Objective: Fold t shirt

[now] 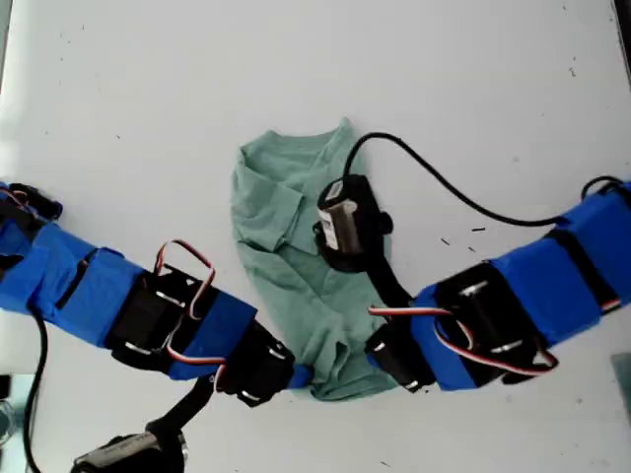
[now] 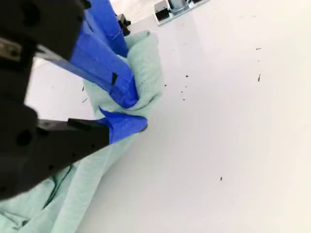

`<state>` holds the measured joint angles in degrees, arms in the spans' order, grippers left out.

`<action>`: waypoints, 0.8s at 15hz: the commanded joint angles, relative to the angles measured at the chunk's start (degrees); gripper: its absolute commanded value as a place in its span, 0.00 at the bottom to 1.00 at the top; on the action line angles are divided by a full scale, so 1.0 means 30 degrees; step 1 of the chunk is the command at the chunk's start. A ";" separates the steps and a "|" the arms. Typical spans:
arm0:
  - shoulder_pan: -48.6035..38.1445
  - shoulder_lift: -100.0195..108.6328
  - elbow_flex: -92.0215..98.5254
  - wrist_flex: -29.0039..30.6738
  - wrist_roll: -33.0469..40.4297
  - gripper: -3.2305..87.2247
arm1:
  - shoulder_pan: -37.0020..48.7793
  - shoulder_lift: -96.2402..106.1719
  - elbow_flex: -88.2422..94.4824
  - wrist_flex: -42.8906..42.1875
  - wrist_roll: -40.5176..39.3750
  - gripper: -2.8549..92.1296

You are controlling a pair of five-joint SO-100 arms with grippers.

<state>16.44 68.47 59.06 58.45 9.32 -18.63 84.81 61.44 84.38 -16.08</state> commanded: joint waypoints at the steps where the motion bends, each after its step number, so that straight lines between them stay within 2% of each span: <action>1: -0.1260 0.2900 -0.0117 0.0791 -0.0264 0.03 | 0.3076 0.1758 -0.0117 -0.0645 -0.2139 0.02; 3: -0.4658 0.3721 0.0322 0.3223 0.0645 0.03 | 0.7383 0.1230 0.0000 -0.1934 -0.5420 0.02; 6: -0.8496 0.4014 0.1553 0.3955 0.1992 0.03 | 1.1748 0.0791 0.0352 -0.3516 -0.7617 0.02; 7: -0.8994 0.4072 0.1611 0.4014 0.2197 0.03 | 1.2158 0.0469 0.0264 -0.3486 -0.7793 0.07; 8: -0.9229 0.4805 0.1611 0.4453 0.2578 0.23 | 1.2568 0.0615 0.0029 -0.2842 -0.7939 0.20; 9: -0.9756 0.6357 0.2080 0.5684 0.2168 0.36 | 1.3447 0.1318 0.0029 -0.1641 -0.7881 0.41; 10: -1.0811 0.8818 0.3896 0.6211 0.2021 0.40 | 1.4648 0.2666 0.0645 -0.0674 -0.8027 0.52; 12: -1.3066 1.5586 1.0166 0.5596 0.1992 0.39 | 1.6934 0.7148 0.3311 0.0264 -0.8174 0.44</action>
<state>-17.67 97.65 79.54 75.76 15.56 28.04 93.25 68.82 83.94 -39.46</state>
